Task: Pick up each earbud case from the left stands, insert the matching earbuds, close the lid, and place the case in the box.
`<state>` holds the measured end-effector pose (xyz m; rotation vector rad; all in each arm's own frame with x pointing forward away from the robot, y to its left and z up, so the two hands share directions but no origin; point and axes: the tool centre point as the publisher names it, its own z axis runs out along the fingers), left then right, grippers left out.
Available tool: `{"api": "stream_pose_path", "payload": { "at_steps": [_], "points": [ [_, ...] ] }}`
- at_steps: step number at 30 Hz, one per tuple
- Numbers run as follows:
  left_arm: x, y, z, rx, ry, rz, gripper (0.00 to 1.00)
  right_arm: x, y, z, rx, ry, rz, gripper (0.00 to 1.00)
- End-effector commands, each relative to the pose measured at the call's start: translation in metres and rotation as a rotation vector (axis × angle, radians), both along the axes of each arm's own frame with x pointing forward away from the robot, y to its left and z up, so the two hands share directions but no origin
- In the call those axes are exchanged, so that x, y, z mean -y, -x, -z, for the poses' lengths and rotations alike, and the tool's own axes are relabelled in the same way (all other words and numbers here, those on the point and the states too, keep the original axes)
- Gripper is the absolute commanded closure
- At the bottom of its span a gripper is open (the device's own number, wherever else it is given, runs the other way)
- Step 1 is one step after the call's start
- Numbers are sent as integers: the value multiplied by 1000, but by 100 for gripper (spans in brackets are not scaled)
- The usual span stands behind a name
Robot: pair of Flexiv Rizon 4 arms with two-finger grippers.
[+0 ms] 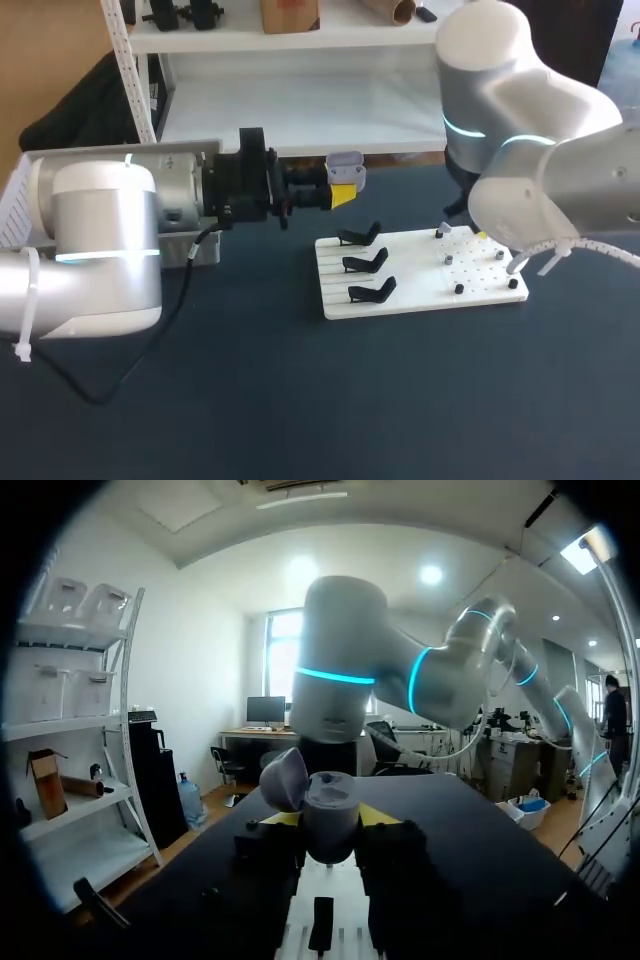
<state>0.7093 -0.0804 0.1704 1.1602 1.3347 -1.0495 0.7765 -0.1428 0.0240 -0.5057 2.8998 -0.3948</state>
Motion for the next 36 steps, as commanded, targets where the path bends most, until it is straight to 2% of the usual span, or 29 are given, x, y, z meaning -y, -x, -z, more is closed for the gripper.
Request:
{"api": "stream_pose_path", "payload": {
  "at_steps": [1,4,5,10,16,25,31,36],
  "points": [
    [0,1,1,3,4,-4,100,-1,-3,1,-3,0,2,72],
    [0,1,1,3,4,-4,100,-1,-4,1,-4,2,2,83],
    [0,1,1,3,4,-4,100,-1,-4,1,-5,3,2,100],
    [0,1,1,3,4,-4,100,-2,-2,-2,-8,24,3,100],
    [0,1,1,3,4,-4,100,-1,10,-33,37,15,21,100],
    [0,1,1,3,4,-4,100,-16,52,-93,77,-45,-8,100],
    [0,1,1,3,4,-4,100,-34,79,-123,70,-85,-23,100],
    [0,1,1,3,4,-4,100,-49,101,-144,68,-83,-51,100]
  ]
}}
